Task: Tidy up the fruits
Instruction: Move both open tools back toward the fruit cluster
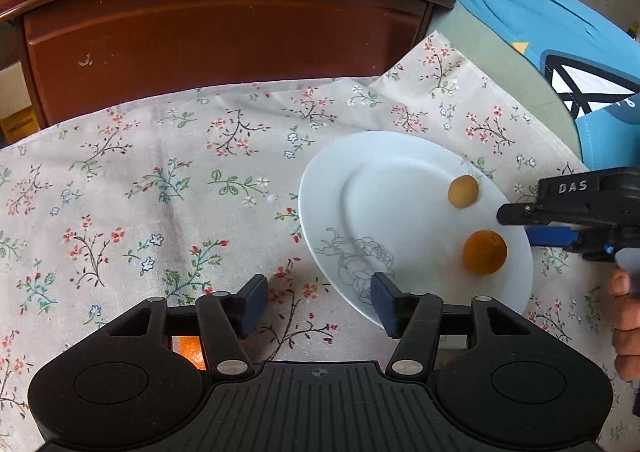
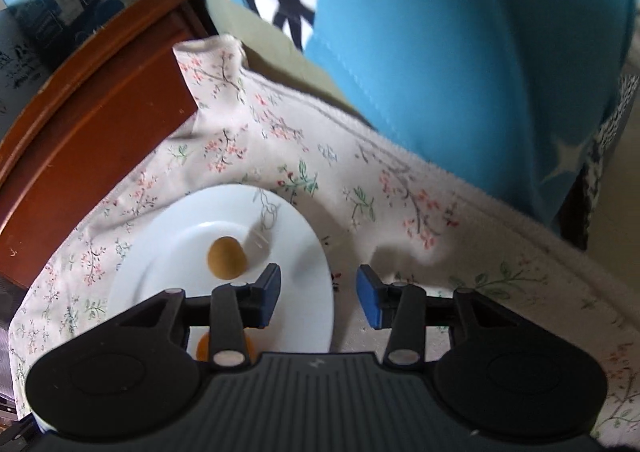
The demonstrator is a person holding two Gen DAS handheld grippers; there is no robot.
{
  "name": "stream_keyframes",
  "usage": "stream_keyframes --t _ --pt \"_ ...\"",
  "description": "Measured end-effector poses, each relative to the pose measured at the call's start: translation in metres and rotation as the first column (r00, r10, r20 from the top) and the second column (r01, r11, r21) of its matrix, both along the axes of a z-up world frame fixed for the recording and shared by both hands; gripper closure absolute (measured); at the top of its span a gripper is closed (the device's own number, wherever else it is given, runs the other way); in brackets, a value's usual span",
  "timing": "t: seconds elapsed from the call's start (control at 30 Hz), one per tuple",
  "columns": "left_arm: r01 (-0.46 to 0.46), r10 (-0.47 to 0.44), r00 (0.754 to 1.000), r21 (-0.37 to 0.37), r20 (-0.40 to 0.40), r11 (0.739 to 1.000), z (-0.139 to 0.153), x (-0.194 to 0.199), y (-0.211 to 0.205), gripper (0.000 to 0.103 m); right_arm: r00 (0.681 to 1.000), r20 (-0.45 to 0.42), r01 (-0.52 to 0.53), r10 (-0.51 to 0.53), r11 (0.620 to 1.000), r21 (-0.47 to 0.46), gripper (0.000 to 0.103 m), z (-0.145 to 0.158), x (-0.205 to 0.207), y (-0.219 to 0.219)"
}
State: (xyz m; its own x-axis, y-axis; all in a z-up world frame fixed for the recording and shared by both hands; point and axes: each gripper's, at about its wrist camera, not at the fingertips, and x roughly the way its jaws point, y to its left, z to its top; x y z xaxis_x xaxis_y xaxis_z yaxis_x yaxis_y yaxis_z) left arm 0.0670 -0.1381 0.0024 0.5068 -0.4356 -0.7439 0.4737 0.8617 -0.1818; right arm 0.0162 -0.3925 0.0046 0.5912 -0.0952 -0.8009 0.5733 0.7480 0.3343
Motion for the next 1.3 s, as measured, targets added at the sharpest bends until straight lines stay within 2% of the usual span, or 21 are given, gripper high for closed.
stream_keyframes --t 0.13,0.23,0.5,0.77,1.07,1.3 --pt "-0.019 0.019 1.000 0.008 0.012 1.000 -0.001 0.000 0.003 0.041 0.999 0.018 -0.026 0.027 0.999 -0.036 0.060 -0.004 0.009 0.003" --pt "-0.027 0.027 0.999 0.009 0.017 1.000 -0.001 0.001 0.006 0.039 0.997 0.036 -0.063 0.066 0.995 -0.074 0.065 -0.004 0.017 0.007" --pt "-0.044 0.043 0.998 0.025 0.037 0.999 0.003 -0.003 0.012 0.037 0.982 0.004 -0.185 0.190 0.957 -0.222 0.067 -0.002 0.030 0.027" --pt "-0.082 0.082 0.997 0.031 0.011 0.996 0.005 -0.002 0.030 0.037 0.960 0.000 -0.271 0.279 0.932 -0.240 0.067 -0.001 0.029 0.051" --pt "-0.112 0.112 0.994 0.064 0.011 0.992 0.011 -0.008 0.052 0.037 0.945 -0.003 -0.318 0.327 0.916 -0.243 0.067 0.000 0.029 0.072" --pt "-0.142 0.141 0.990 0.083 0.022 0.986 0.021 -0.024 0.070 0.038 0.942 -0.010 -0.328 0.335 0.917 -0.225 0.066 0.002 0.023 0.080"
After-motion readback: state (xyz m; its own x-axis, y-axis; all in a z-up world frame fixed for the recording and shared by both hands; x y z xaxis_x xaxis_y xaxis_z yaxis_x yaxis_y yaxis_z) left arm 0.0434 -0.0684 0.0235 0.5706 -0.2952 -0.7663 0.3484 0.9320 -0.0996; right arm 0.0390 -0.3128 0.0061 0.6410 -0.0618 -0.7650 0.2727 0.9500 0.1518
